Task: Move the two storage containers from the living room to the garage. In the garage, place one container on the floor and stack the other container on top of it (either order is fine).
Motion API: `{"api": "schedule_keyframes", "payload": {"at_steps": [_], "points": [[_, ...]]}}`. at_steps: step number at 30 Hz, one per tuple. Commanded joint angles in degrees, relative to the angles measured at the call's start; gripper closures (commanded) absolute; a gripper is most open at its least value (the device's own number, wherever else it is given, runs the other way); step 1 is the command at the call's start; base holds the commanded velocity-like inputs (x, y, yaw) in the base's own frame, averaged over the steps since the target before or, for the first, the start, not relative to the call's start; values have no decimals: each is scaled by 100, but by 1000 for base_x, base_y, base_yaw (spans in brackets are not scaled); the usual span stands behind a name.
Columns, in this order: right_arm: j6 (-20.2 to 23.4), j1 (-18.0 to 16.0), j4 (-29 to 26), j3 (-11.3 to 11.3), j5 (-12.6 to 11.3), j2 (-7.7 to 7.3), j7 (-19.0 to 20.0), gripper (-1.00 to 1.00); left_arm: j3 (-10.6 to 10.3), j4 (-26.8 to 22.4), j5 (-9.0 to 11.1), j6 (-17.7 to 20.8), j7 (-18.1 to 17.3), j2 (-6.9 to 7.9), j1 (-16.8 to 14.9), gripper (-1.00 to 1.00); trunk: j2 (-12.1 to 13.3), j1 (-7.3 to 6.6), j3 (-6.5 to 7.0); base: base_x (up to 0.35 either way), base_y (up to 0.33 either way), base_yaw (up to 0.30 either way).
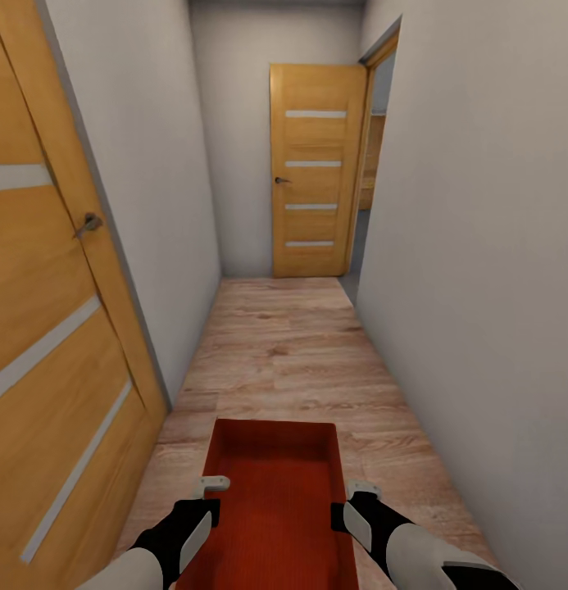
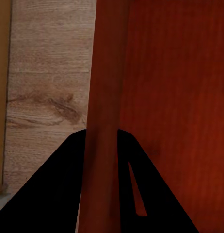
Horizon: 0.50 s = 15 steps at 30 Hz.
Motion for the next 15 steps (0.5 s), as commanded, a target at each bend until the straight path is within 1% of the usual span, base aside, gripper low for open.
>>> {"api": "schedule_keyframes", "payload": {"at_steps": [1,6,15], "points": [[-290,-3,-28,77,-43,-30,-23,100,6,2,244,119,-470,12,-2,100,-3,3,-6,324,0,0],[-290,-3,-28,77,-43,-30,-23,100,6,2,243,119,-470,12,-2,100,-3,3,-6,324,10,0],[-290,-3,-28,76,-43,-30,-23,100,6,2,243,119,-470,12,-2,100,-3,3,-6,324,75,0]]}}
